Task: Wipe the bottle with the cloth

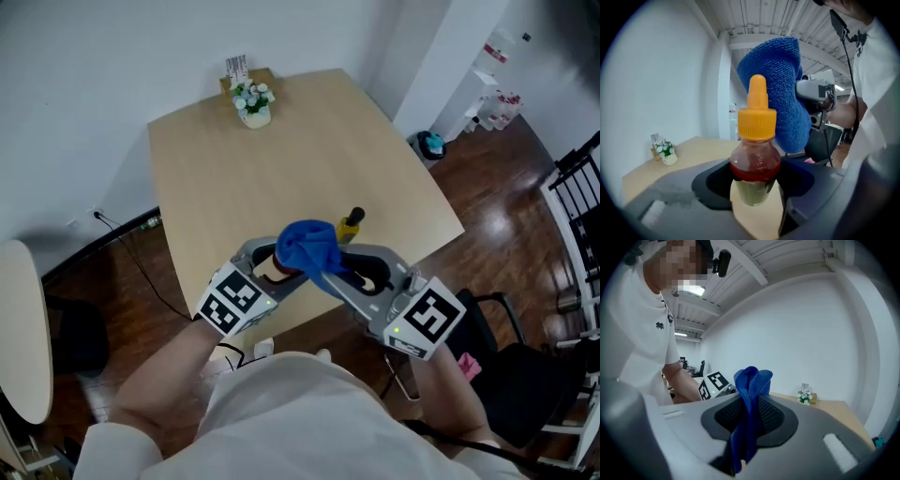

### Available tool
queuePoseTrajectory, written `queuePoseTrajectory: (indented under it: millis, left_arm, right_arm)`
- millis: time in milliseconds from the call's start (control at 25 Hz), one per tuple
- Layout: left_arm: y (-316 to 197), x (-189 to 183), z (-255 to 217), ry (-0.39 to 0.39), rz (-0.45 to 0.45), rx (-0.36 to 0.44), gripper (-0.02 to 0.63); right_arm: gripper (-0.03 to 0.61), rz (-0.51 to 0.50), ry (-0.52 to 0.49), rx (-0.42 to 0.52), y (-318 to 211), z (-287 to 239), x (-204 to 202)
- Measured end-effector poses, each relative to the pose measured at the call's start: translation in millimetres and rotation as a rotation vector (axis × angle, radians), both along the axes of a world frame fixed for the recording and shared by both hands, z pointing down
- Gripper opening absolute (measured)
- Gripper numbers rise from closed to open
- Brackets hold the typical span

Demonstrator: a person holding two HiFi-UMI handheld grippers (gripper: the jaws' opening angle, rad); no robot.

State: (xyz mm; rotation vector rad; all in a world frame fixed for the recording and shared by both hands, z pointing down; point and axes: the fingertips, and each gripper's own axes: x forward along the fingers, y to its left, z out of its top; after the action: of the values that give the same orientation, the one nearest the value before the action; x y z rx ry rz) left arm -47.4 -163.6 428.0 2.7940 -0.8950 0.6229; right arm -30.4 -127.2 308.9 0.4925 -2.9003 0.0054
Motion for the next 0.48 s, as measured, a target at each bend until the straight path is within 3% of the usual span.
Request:
queuePoseTrajectory:
  millis: [240, 480]
  left_arm:
    - [-1, -19, -24, 0.037, -0.013, 0.008, 0.282]
    - [-1, -15, -43, 0.083, 0.019, -0.003, 0.282]
  right_arm:
    - [0.084, 0.009, 0.013, -0.026, -9, 23, 0]
    - [0.084, 0.062, 0.027, -0.093, -23, 59, 21]
